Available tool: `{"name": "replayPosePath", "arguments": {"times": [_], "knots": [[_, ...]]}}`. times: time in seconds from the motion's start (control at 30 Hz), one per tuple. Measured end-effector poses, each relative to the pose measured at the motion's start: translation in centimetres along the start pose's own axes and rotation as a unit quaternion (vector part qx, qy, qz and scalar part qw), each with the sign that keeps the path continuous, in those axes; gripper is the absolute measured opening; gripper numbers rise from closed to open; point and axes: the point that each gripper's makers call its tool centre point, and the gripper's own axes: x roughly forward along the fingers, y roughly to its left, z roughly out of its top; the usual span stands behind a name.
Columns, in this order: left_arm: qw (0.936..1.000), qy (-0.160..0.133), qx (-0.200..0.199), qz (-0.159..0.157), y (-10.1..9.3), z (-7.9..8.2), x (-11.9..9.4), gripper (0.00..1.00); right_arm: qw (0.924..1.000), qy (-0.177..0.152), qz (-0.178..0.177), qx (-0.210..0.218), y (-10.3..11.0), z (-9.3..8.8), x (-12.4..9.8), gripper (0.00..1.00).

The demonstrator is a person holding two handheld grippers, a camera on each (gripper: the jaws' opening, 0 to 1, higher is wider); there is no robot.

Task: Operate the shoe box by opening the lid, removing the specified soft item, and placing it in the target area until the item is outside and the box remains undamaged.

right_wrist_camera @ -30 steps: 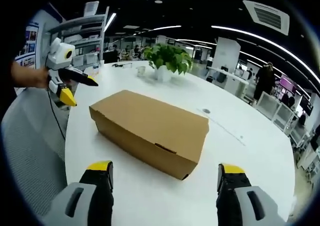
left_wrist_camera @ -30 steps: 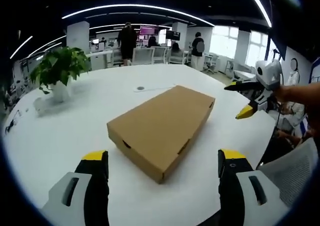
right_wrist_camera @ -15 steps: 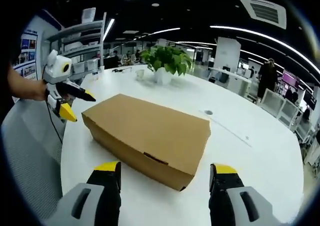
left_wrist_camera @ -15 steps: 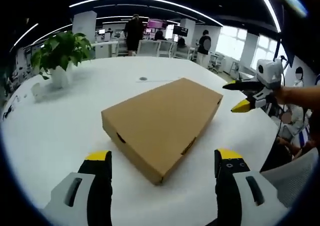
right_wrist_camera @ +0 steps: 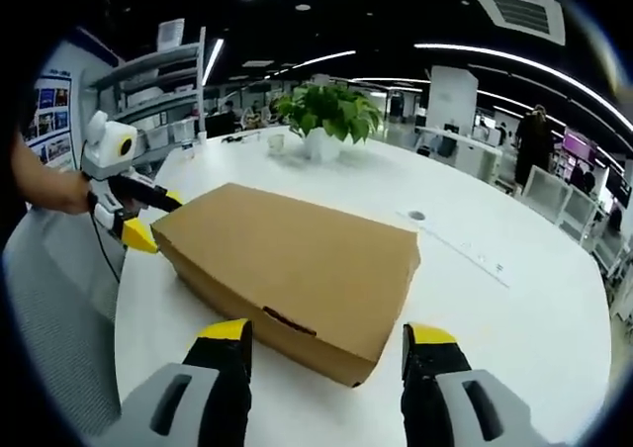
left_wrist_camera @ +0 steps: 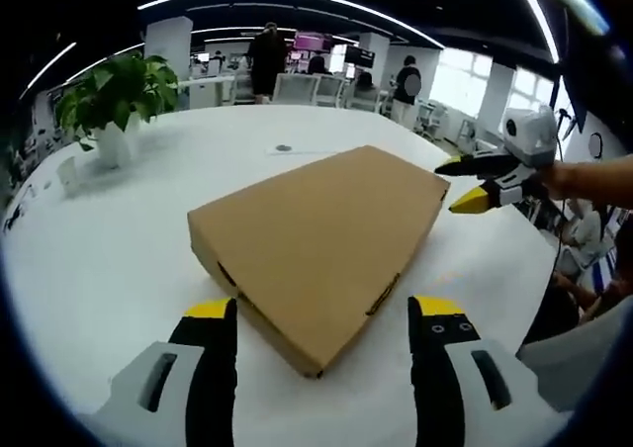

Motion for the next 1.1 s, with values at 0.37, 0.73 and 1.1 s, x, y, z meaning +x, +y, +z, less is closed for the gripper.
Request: {"name": "replayPosePath", "arguments": {"times": [0.37,0.73,1.1], "knots": [[0.9999,0.004,0.008,0.012,0.7,-0.5,0.6,0.68,0.9998,0.01,0.012,-0.011,0.1,-0.6,1.0,0.54],[0.9998,0.005,0.016,0.014,1.3,-0.5,0.4,0.64,0.9999,0.009,0.008,0.011,0.6,-0.6,1.1,0.51],[0.9991,0.018,0.035,-0.016,3.3,-0.5,-0.1,0.63,0.9994,0.004,-0.01,0.033,2.3,-0.3,1.5,0.5]]}}
